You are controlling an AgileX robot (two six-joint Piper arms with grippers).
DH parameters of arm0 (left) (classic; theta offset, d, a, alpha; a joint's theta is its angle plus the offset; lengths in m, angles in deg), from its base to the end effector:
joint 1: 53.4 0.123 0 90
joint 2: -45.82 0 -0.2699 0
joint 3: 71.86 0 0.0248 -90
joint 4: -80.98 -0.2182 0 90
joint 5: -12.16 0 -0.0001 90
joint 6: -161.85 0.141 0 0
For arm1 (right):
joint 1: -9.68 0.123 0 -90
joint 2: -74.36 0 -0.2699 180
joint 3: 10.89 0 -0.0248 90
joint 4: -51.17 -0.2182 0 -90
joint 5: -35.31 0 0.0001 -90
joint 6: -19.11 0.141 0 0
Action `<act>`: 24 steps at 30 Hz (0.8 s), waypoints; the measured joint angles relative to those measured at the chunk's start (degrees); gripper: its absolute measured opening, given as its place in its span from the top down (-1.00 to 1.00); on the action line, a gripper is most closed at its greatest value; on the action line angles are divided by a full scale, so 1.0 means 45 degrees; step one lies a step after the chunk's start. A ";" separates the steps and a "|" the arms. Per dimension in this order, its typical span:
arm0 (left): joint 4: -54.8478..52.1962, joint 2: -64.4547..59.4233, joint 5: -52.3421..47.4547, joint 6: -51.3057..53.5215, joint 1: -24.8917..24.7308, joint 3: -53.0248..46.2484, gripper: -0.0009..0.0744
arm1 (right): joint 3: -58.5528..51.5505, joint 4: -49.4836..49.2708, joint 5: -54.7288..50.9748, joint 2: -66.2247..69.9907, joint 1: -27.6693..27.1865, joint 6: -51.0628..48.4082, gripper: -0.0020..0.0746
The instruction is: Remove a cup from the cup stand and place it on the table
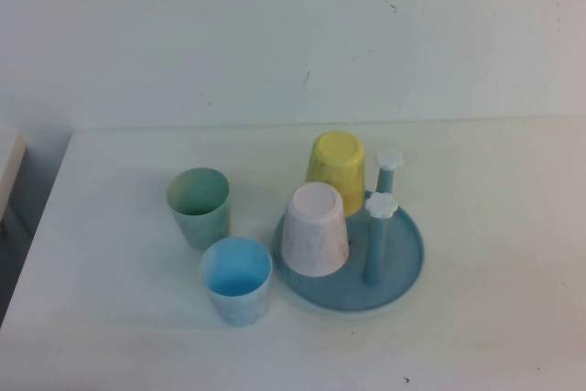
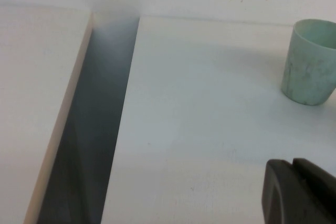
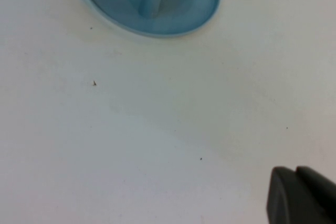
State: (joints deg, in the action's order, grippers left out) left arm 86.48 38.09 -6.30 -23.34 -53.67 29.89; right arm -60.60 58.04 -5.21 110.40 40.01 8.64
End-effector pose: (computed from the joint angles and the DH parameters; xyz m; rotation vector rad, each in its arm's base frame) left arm 0.0850 -0.0047 0.1643 -0.1398 1.8189 -0.1593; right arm 0.1014 0.0466 0.2399 -0.8194 2.0403 0.0575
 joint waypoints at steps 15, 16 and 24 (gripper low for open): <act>-0.0029 0.0000 -0.0071 0.0077 0.0000 0.0018 0.98 | 0.0000 0.0000 0.0000 0.0000 0.0000 0.0000 0.95; -0.0029 0.0000 -0.0071 0.0077 0.0000 0.0018 0.98 | 0.0000 0.0000 0.0000 0.0000 0.0000 0.0000 0.95; -0.0049 0.0000 -0.0099 0.0077 0.0000 0.0026 0.98 | -0.0054 0.0357 0.0032 -0.0023 0.0000 -0.0675 0.95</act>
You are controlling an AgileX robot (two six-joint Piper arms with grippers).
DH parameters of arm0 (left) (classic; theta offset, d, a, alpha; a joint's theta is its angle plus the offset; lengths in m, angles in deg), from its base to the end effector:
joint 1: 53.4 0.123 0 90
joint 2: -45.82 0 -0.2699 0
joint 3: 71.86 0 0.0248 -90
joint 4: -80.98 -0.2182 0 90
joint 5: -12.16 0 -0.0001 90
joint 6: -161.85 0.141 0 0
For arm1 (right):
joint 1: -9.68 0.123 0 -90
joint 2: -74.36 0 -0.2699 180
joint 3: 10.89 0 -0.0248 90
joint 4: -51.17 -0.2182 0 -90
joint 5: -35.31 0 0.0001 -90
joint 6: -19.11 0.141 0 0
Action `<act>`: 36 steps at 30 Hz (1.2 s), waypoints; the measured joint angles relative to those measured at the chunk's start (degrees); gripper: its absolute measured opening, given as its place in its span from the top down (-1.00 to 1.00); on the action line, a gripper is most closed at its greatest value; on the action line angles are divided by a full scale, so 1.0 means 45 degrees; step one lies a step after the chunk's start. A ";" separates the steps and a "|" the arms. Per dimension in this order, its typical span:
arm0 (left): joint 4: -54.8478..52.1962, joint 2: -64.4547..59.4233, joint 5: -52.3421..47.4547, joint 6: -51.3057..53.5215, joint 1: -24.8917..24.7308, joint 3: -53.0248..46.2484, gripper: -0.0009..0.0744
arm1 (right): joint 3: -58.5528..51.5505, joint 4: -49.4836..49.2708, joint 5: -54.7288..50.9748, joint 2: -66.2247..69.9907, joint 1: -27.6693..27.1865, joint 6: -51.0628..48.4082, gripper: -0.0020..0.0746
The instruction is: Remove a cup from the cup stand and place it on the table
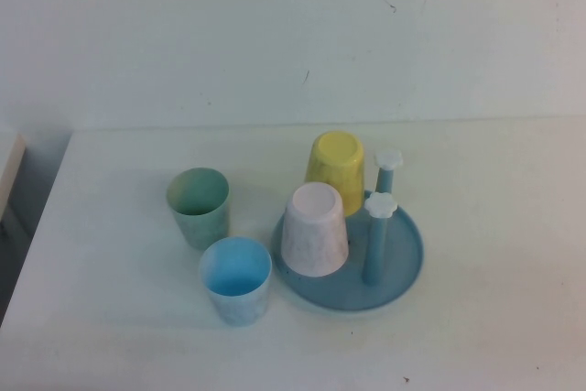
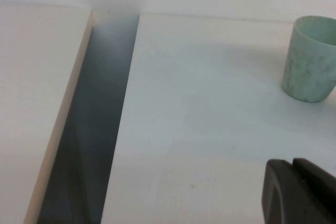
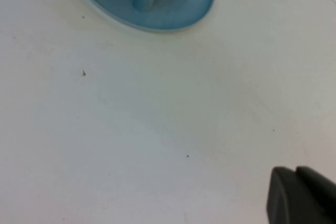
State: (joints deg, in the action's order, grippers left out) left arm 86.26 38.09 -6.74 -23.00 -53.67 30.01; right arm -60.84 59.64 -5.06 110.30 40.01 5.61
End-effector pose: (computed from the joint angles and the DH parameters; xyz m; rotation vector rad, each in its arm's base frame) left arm 0.0847 -0.0046 0.1640 -0.1317 1.8249 -0.1516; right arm 0.1025 0.0444 0.2393 -0.8842 2.0090 -0.0035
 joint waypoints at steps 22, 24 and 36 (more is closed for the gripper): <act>0.0000 0.0000 -0.0046 0.0030 0.0000 0.0021 0.98 | -0.5092 -0.1997 0.4315 -0.5860 -0.6444 -0.0095 0.95; 0.0000 0.0000 -0.0046 0.0030 0.0000 0.0021 0.98 | -0.5561 -0.2116 0.4414 -0.6174 -0.6763 -0.0095 0.95; 0.0000 0.0000 -0.0046 0.0030 0.0000 0.0021 0.98 | -0.6281 -0.2143 0.4409 -0.6313 -0.6935 0.0731 0.95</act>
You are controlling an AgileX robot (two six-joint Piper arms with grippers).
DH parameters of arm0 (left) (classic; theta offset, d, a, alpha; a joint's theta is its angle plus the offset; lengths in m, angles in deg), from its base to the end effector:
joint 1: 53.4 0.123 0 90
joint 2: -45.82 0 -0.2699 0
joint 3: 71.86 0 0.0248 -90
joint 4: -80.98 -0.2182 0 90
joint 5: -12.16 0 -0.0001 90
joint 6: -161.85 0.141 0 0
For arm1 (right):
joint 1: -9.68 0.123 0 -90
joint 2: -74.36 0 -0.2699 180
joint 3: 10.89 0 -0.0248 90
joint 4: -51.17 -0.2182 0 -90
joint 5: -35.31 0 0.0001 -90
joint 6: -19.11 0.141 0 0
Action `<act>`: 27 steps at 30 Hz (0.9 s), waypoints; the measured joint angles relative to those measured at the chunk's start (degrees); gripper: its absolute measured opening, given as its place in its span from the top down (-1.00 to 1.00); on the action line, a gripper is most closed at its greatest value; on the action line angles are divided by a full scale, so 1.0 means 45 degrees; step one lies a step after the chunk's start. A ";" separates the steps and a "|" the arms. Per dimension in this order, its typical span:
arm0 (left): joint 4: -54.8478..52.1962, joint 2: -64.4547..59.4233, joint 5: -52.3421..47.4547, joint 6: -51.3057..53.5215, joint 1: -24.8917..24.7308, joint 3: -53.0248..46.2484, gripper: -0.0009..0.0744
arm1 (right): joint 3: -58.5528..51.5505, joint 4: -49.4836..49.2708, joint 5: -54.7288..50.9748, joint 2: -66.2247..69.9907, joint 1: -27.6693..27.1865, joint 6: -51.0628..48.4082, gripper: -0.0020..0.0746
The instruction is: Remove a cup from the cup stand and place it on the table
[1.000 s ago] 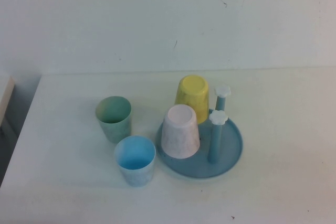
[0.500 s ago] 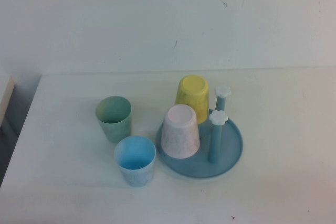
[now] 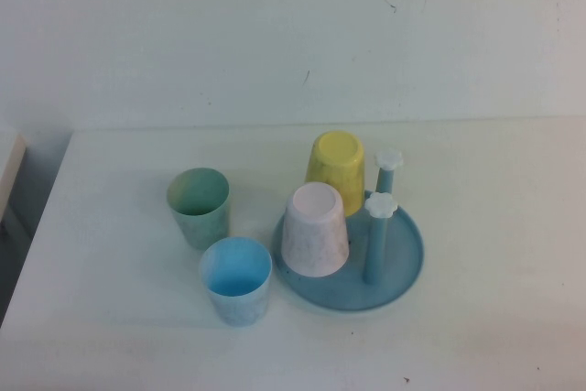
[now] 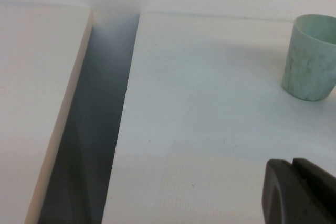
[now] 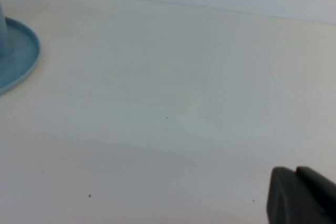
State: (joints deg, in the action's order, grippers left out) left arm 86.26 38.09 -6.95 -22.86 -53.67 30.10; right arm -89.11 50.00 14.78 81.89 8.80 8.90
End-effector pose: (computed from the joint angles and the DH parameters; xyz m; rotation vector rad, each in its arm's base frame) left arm 0.0845 -0.0047 0.1640 -0.1294 1.8271 -0.1500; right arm 0.0835 -0.0003 0.1597 -0.1383 1.8513 -0.1146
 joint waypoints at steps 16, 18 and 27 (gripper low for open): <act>0.0000 0.0000 0.0000 -0.0051 0.0000 0.0000 0.98 | 0.0000 0.0495 0.0000 0.0000 -0.0213 0.1574 0.95; 0.0000 0.0000 0.0000 -0.0051 0.0000 0.0000 0.98 | 0.0000 0.0522 0.0000 0.0000 -0.0213 0.1370 0.95; 0.0000 0.0000 0.0000 -0.0051 0.0000 0.0000 0.98 | 0.0000 0.0543 0.0000 0.0000 -0.0213 0.1193 0.95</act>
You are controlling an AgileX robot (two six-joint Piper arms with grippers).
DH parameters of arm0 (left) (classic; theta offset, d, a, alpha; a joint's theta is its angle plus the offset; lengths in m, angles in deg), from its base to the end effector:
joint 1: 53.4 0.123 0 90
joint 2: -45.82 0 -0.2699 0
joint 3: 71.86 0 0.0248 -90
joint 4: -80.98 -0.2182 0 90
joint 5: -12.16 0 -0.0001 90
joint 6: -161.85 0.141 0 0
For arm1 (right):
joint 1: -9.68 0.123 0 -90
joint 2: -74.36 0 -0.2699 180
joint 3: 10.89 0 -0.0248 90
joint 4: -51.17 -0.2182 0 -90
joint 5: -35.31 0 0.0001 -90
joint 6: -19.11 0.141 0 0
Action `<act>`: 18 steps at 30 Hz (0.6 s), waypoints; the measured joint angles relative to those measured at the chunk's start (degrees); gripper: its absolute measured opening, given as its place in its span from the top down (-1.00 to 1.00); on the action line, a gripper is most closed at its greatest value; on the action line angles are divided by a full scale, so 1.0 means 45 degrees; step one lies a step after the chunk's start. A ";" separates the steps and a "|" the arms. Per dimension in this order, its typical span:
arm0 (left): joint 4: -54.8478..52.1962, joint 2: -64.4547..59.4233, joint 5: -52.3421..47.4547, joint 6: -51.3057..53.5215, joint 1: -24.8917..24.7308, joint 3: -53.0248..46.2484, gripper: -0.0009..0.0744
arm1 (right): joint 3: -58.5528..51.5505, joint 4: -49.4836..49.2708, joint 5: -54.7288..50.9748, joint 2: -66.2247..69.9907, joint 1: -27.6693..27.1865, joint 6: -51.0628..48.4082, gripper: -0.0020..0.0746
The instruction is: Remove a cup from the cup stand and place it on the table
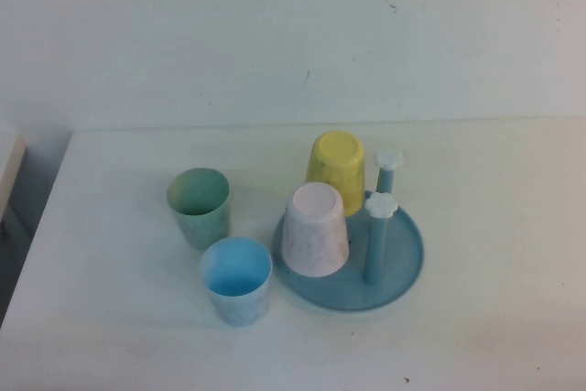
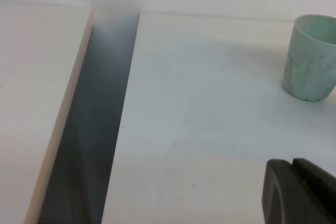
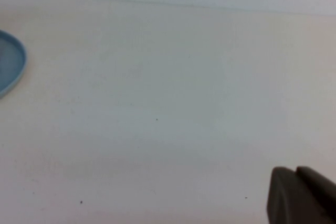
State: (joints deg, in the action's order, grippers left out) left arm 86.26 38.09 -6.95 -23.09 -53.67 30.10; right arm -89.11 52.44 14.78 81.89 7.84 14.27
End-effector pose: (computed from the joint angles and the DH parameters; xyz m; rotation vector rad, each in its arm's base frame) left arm 0.0845 -0.0047 0.1640 -0.1331 1.8269 -0.1529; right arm 0.0834 -0.0038 0.1597 -0.0624 1.8550 -0.1027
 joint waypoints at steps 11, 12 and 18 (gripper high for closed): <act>0.0000 0.0000 0.0000 0.0049 0.0000 0.0000 0.98 | 0.0000 -0.0120 0.0000 0.0000 0.0000 -0.0389 0.95; 0.0000 0.0000 0.0000 0.0049 0.0000 0.0000 0.98 | 0.0000 -0.0098 0.0000 0.0000 0.0000 -0.0483 0.95; 0.0000 0.0000 0.0000 0.0049 0.0000 0.0000 0.98 | 0.0000 -0.0074 0.0000 0.0000 0.0000 -0.0576 0.95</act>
State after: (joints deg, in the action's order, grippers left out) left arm 86.26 38.09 -6.95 -22.87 -53.67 30.10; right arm -89.11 52.11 14.78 81.89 7.84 11.68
